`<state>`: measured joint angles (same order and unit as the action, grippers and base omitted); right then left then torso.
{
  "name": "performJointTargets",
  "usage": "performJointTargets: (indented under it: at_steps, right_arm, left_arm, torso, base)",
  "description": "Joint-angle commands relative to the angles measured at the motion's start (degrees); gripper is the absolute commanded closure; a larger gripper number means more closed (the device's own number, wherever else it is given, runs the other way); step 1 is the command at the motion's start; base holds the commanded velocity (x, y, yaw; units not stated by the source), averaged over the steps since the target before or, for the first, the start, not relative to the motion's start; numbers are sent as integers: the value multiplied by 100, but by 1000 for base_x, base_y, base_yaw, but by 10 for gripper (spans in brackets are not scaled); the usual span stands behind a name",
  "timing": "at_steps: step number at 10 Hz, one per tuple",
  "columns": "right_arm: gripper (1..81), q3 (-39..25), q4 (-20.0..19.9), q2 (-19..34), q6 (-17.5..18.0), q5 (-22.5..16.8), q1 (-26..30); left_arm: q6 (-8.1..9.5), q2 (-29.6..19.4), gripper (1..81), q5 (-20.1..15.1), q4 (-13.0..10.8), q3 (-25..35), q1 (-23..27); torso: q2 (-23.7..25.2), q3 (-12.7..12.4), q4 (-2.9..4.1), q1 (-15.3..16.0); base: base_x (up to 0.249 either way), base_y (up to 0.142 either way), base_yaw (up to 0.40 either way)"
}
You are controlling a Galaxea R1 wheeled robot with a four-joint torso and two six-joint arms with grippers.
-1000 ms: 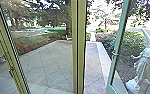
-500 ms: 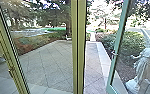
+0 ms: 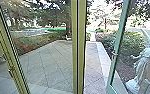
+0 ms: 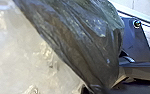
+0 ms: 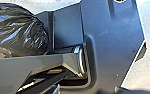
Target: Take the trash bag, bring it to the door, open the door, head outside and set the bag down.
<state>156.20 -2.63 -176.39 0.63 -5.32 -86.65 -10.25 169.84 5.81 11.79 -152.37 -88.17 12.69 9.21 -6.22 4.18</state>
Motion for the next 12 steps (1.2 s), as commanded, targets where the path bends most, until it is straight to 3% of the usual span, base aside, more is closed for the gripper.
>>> performJointTargets:
  at_steps: [1,12]
  right_arm:
    - [10,-73,8,-110,-28,-277,275]
    - [10,-82,114,-189,-37,-268,257]
  left_arm:
    - [-29,-11,811,-309,-63,-3,226]
    - [-38,-20,811,-318,-98,23,191]
  torso:
    - [0,0,0,0]
    - [0,0,0,0]
  base:
    - [0,0,0]
    - [0,0,-12]
